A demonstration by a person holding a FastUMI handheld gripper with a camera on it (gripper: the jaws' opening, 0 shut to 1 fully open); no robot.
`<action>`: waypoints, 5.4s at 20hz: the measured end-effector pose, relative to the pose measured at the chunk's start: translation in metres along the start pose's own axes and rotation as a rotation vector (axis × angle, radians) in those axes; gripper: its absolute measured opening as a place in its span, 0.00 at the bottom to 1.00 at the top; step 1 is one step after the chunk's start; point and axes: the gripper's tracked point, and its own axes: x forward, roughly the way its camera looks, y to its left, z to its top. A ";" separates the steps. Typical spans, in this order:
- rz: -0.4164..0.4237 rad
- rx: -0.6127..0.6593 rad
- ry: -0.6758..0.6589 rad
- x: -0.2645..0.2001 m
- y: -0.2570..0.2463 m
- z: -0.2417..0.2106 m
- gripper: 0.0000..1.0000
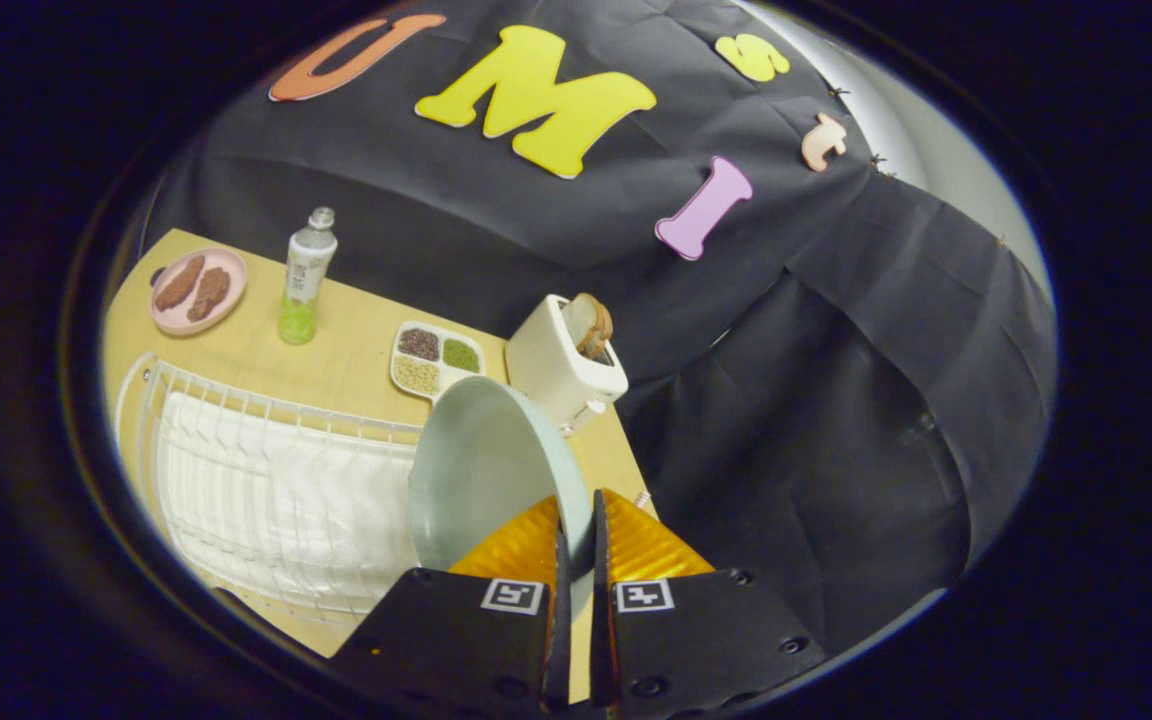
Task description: Take the plate from the dish rack, then take the spoon from the basket and place it into the plate.
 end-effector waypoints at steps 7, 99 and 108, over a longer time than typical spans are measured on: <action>0.335 0.136 -0.165 -0.080 -0.012 -0.069 0.13; 0.484 0.578 -0.594 -0.021 -0.177 -0.059 0.16; 0.519 0.505 -0.715 -0.123 -0.073 -0.114 0.16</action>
